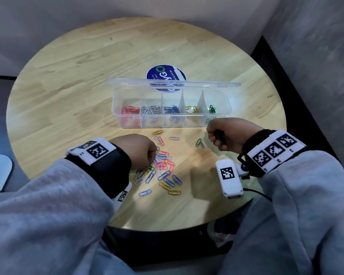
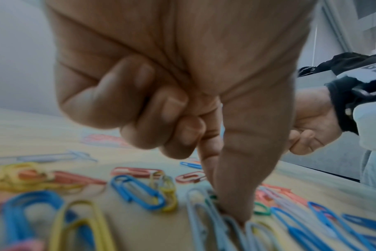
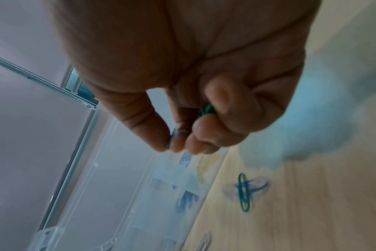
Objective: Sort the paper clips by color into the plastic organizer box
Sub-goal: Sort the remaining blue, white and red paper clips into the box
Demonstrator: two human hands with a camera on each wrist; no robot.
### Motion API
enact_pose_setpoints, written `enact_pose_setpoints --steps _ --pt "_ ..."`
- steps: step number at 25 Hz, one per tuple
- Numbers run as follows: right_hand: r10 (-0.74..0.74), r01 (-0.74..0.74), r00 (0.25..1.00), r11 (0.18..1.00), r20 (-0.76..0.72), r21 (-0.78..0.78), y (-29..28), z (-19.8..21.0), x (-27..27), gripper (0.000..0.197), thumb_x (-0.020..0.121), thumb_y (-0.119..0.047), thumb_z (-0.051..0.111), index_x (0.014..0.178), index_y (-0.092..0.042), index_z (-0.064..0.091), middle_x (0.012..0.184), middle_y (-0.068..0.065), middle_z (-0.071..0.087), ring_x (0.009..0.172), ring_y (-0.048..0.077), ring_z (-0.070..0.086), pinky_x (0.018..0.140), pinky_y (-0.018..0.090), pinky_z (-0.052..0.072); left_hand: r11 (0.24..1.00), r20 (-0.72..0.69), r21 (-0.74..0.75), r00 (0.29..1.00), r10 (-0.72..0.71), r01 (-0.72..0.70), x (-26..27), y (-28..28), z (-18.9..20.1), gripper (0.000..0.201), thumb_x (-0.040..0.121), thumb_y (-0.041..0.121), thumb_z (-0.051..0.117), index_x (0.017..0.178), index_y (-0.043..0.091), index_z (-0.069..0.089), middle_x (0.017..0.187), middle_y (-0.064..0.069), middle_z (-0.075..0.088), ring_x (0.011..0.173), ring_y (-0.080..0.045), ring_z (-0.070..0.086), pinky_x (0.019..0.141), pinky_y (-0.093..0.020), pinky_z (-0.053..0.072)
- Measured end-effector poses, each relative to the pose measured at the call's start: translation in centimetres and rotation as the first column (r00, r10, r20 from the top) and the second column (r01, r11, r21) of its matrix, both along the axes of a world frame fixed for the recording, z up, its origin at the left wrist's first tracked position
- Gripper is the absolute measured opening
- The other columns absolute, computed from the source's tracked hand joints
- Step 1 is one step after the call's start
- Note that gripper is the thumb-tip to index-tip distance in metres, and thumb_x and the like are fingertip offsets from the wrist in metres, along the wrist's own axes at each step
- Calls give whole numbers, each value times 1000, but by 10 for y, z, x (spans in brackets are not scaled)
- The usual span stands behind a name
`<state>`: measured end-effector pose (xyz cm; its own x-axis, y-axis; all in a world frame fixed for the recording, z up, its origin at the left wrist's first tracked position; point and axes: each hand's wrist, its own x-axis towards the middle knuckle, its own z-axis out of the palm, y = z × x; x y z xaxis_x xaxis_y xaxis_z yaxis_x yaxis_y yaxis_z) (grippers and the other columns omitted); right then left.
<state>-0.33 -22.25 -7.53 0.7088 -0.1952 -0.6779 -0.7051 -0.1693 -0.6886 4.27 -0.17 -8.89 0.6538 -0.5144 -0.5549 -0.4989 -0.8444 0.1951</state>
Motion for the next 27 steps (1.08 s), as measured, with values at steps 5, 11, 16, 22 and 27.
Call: enact_pose_setpoints --steps 5,11,16,22,27 --pt "-47 49 997 999 64 -23 11 13 -10 29 88 -8 39 63 -6 52 60 7 45 48 16 35 41 22 25 1000 -8 -8 1000 8 -8 -1 2 -1 19 75 17 68 69 25 52 66 11 49 60 -5 43 49 -21 29" --pt "137 -125 989 975 55 -182 11 5 -17 27 90 -5 44 79 -5 69 59 3 49 49 14 37 43 21 28 1000 8 -1 1000 7 -7 -2 3 -1 14 74 16 69 73 25 58 67 9 52 68 -12 49 50 -19 31" --pt "-45 31 995 987 85 157 3 -7 -12 31 85 2 31 68 -5 55 62 6 45 45 12 36 38 17 28 1000 -24 -16 1000 -5 5 -1 2 -5 16 72 16 69 70 24 55 62 10 50 57 -3 44 50 -20 32" --pt "-87 50 992 934 86 355 6 -13 -3 29 91 -16 40 66 -9 52 60 4 49 42 10 44 35 15 32 1000 -36 -15 999 7 -8 -1 2 -6 12 71 19 70 69 22 59 58 8 54 55 -6 47 54 -20 35" --pt "31 -28 998 998 46 -51 -5 -10 2 36 95 -31 48 64 -12 52 57 0 42 42 10 40 37 17 26 998 -122 -30 991 46 -50 1 6 -4 17 72 22 69 62 20 56 56 7 57 52 -9 48 54 -19 37"
